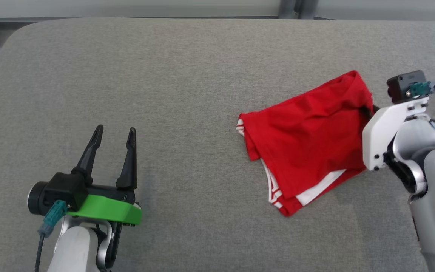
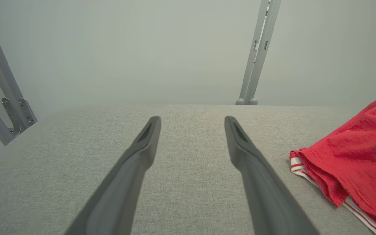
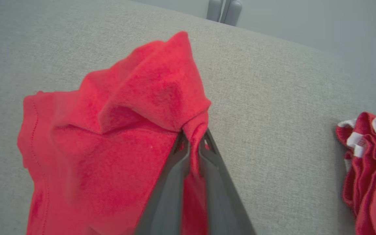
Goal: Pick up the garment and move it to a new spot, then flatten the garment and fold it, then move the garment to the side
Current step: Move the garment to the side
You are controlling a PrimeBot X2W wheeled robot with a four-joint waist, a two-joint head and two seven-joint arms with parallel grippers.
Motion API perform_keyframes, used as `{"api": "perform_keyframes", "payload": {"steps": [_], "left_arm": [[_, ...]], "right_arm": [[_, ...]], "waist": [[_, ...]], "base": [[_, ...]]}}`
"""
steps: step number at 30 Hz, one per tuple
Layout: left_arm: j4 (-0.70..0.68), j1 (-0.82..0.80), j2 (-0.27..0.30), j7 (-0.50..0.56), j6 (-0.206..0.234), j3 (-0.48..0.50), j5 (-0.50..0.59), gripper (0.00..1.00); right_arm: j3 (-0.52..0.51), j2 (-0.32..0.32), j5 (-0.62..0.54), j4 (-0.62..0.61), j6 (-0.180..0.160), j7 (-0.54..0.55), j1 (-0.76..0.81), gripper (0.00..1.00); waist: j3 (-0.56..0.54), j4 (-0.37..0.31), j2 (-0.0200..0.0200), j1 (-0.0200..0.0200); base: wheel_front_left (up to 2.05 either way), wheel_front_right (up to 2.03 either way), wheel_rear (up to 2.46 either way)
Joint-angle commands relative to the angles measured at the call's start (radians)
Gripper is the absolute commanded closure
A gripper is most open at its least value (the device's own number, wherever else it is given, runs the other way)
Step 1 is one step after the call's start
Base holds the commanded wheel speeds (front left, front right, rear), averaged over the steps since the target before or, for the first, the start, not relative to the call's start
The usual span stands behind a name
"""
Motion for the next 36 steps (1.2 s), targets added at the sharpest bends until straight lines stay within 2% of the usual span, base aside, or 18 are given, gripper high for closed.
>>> {"api": "perform_keyframes", "payload": {"steps": [1,7,12,18,26,31,36], "left_arm": [[-0.008,-0.022,-0.004,-0.002,-0.003,-0.001,0.005,0.0],[-0.017,-0.056,-0.005,-0.002,-0.003,-0.009,0.016,0.0],[-0.029,-0.085,0.013,-0.002,-0.003,-0.014,0.026,0.0],[-0.039,-0.133,0.033,-0.001,-0.003,-0.042,0.035,0.0],[-0.038,-0.193,0.06,-0.001,-0.003,-0.096,0.036,0.0],[-0.049,-0.204,0.076,-0.001,-0.003,-0.118,0.034,0.0],[-0.053,-0.216,0.085,-0.001,-0.003,-0.141,0.037,0.0]], "right_arm": [[0.002,-0.019,-0.006,0.0,-0.001,0.008,-0.021,1.0],[0.004,-0.121,0.002,0.001,-0.001,0.029,-0.119,1.0],[0.002,-0.163,0.02,0.017,-0.001,0.035,-0.229,1.0],[-0.008,-0.203,0.026,0.067,-0.001,0.057,-0.348,1.0],[-0.073,-0.274,0.017,0.077,-0.001,0.086,-0.383,1.0],[-0.111,-0.346,-0.002,0.089,-0.001,0.081,-0.401,1.0],[-0.105,-0.402,-0.03,0.126,-0.001,0.055,-0.417,1.0]], "waist": [[0.038,-0.055,0.0,0.0],[0.072,-0.149,0.0,0.0],[0.12,-0.234,0.0,0.0],[0.187,-0.294,0.0,0.0],[0.233,-0.297,0.0,0.0],[0.258,-0.28,0.0,0.0],[0.286,-0.259,0.0,0.0]], "base": [[0.0,0.0,0.0],[0.0,0.0,0.0],[0.0,0.0,0.0],[0.0,0.0,0.0],[0.0,0.0,0.0],[0.0,0.0,0.0],[0.0,0.0,0.0]]}}
